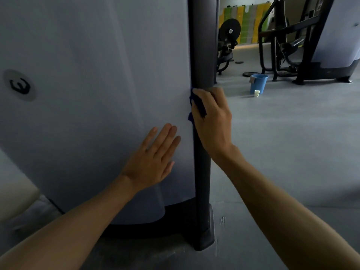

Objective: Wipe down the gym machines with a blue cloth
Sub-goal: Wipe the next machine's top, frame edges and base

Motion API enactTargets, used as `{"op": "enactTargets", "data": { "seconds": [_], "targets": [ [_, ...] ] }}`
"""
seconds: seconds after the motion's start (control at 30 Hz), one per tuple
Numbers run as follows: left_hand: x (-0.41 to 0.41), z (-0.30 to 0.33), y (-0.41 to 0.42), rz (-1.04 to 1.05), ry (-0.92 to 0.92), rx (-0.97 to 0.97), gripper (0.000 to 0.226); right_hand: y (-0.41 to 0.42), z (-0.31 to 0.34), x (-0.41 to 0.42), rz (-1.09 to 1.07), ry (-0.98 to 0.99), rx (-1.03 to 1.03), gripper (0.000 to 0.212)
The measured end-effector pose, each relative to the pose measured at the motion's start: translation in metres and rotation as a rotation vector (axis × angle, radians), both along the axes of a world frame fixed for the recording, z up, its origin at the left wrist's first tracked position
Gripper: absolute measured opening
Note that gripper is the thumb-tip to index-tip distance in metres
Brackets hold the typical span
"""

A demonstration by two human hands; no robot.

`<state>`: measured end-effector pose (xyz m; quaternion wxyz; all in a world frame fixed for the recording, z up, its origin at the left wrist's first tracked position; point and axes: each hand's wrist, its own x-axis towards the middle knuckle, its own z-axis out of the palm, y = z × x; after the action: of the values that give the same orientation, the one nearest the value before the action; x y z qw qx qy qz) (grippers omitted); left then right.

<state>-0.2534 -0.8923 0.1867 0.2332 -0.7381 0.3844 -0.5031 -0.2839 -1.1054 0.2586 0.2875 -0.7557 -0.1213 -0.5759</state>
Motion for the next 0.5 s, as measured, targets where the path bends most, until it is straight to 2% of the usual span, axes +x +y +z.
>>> {"op": "enactTargets", "data": {
  "seconds": [0.07,0.13,0.3,0.37,0.5],
  "targets": [
    [-0.002,-0.006,0.000,0.005,0.020,-0.014,0.075,0.003,-0.005,0.002,-0.013,-0.040,-0.016,0.029],
    [0.001,-0.010,-0.003,0.031,0.007,-0.028,0.075,-0.001,-0.036,0.001,-0.018,-0.034,-0.074,0.032],
    [0.001,-0.016,-0.010,0.021,0.029,-0.094,0.076,-0.008,-0.131,-0.013,-0.010,0.170,-0.131,0.039],
    [-0.002,-0.016,-0.011,0.024,0.035,-0.104,0.077,-0.012,-0.133,-0.016,0.004,0.201,-0.167,0.035],
    [-0.005,-0.016,-0.011,0.051,0.035,-0.088,0.078,-0.009,-0.077,-0.009,-0.002,0.096,-0.119,0.025]
  ]
}}
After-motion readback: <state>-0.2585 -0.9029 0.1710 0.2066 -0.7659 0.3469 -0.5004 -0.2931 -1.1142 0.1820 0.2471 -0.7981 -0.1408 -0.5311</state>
